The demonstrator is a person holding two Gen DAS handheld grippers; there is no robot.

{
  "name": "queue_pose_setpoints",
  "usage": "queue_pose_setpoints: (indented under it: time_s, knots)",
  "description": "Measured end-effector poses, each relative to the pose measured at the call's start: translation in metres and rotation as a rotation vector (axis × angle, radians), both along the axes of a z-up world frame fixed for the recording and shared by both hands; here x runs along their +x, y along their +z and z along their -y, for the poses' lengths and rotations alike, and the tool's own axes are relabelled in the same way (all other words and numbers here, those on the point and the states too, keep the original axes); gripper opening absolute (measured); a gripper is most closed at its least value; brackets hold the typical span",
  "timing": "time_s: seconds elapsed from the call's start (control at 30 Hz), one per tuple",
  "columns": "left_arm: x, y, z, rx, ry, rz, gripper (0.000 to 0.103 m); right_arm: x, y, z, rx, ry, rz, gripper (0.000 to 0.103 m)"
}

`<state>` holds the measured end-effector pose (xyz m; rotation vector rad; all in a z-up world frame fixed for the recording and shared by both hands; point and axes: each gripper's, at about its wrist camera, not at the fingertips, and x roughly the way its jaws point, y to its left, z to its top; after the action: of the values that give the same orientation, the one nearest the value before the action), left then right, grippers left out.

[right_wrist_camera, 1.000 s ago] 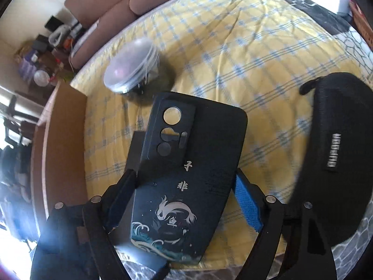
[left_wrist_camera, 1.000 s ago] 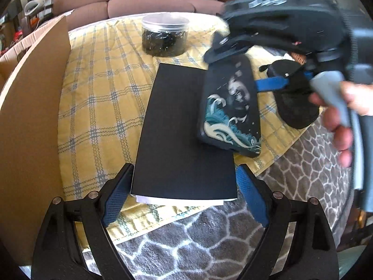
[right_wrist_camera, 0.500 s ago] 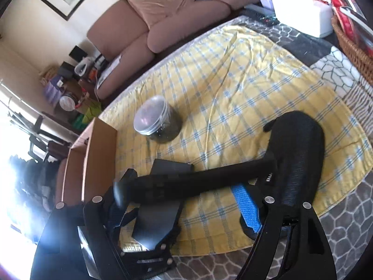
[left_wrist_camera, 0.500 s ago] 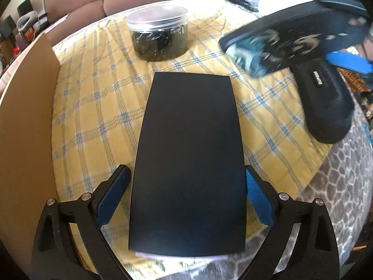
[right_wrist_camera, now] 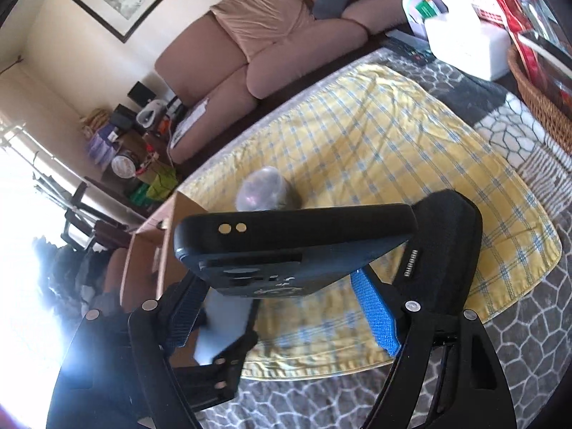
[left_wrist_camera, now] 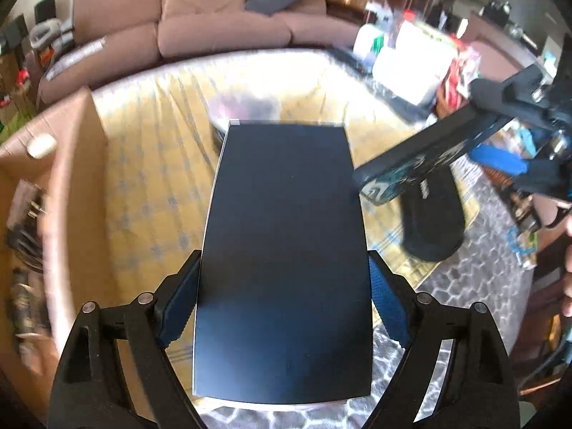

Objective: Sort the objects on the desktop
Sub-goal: 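Carry the notebook and phone case into the box with both tools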

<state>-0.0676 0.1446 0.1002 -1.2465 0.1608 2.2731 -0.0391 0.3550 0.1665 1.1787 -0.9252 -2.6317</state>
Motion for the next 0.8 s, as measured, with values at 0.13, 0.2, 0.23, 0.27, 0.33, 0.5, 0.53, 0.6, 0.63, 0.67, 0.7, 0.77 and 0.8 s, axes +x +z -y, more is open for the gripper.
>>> queue_pose_setpoints:
  time_s: [0.13,0.2,0.23,0.27,0.33,0.5,0.53,0.6,0.63,0.67,0.7,0.77,0.8]
  knots:
    - [-0.003,0.043,0.034,0.031,0.023,-0.055,0.085,0.004,0.027,0.013,-0.044,0.011,-0.047,0.082]
    - [-0.006,0.06,0.064,0.046,0.054,-0.077,0.085,0.004,0.042,0.028,-0.036,0.035,-0.064,0.082]
    - [-0.009,0.067,0.078,0.052,0.069,-0.082,0.085,0.004,0.049,0.036,-0.033,0.048,-0.069,0.082]
    - [-0.013,0.073,0.091,0.053,0.089,-0.09,0.085,0.002,0.054,0.043,-0.032,0.061,-0.073,0.082]
    - [-0.024,0.08,0.122,0.044,0.131,-0.109,0.085,-0.002,0.062,0.064,-0.029,0.095,-0.075,0.082]
    - [-0.035,0.078,0.205,0.039,0.241,-0.093,0.085,-0.018,0.068,0.129,0.001,0.198,-0.051,0.082]
    - [-0.037,0.075,0.22,0.032,0.258,-0.084,0.085,-0.023,0.067,0.145,0.009,0.224,-0.04,0.082]
    - [-0.038,0.068,0.238,0.022,0.277,-0.072,0.085,-0.031,0.062,0.178,0.034,0.272,-0.013,0.082]
    - [-0.039,0.063,0.247,0.019,0.285,-0.064,0.085,-0.035,0.058,0.192,0.047,0.294,-0.001,0.082]
    - [-0.038,0.058,0.255,0.019,0.291,-0.056,0.085,-0.039,0.054,0.208,0.059,0.318,0.015,0.082]
    - [-0.038,0.053,0.261,0.017,0.295,-0.048,0.085,-0.043,0.049,0.221,0.07,0.34,0.03,0.082]
    - [-0.036,0.041,0.27,0.013,0.298,-0.033,0.085,-0.05,0.037,0.248,0.096,0.384,0.068,0.082]
    - [-0.036,0.036,0.274,0.012,0.299,-0.026,0.085,-0.053,0.031,0.26,0.11,0.405,0.091,0.082]
